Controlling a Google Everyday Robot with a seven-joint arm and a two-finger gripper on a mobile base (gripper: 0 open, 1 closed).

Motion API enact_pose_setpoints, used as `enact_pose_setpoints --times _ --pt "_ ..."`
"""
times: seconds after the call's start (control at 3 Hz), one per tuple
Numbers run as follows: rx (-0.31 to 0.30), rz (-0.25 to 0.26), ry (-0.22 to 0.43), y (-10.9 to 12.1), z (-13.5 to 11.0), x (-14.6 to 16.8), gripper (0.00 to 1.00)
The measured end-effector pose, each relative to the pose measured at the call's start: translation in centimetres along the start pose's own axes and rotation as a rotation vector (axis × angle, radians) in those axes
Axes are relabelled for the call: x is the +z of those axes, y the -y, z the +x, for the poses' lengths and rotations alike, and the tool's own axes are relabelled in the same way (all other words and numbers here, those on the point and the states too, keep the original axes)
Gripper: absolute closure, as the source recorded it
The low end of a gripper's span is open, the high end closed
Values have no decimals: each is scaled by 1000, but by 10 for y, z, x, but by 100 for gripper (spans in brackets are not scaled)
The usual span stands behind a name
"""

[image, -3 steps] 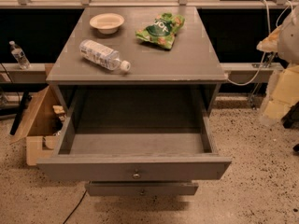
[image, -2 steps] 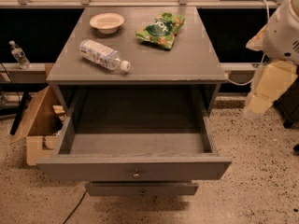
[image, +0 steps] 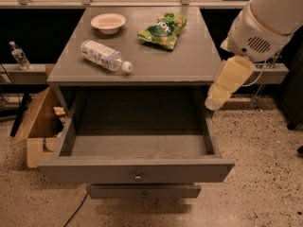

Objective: Place blue plastic bottle into top drawer

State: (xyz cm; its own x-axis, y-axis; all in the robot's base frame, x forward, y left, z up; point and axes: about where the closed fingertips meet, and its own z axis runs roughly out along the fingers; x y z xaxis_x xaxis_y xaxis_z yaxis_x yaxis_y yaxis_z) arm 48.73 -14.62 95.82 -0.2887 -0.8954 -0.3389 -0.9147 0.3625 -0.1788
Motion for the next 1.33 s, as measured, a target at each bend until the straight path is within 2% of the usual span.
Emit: enact_pose_setpoints --times 0.67,1.0,1.33 --pt "6 19 13 6 -12 5 0" --pt "9 45 37 17 -38 16 0" --pt "32 57 74 34 -84 39 0"
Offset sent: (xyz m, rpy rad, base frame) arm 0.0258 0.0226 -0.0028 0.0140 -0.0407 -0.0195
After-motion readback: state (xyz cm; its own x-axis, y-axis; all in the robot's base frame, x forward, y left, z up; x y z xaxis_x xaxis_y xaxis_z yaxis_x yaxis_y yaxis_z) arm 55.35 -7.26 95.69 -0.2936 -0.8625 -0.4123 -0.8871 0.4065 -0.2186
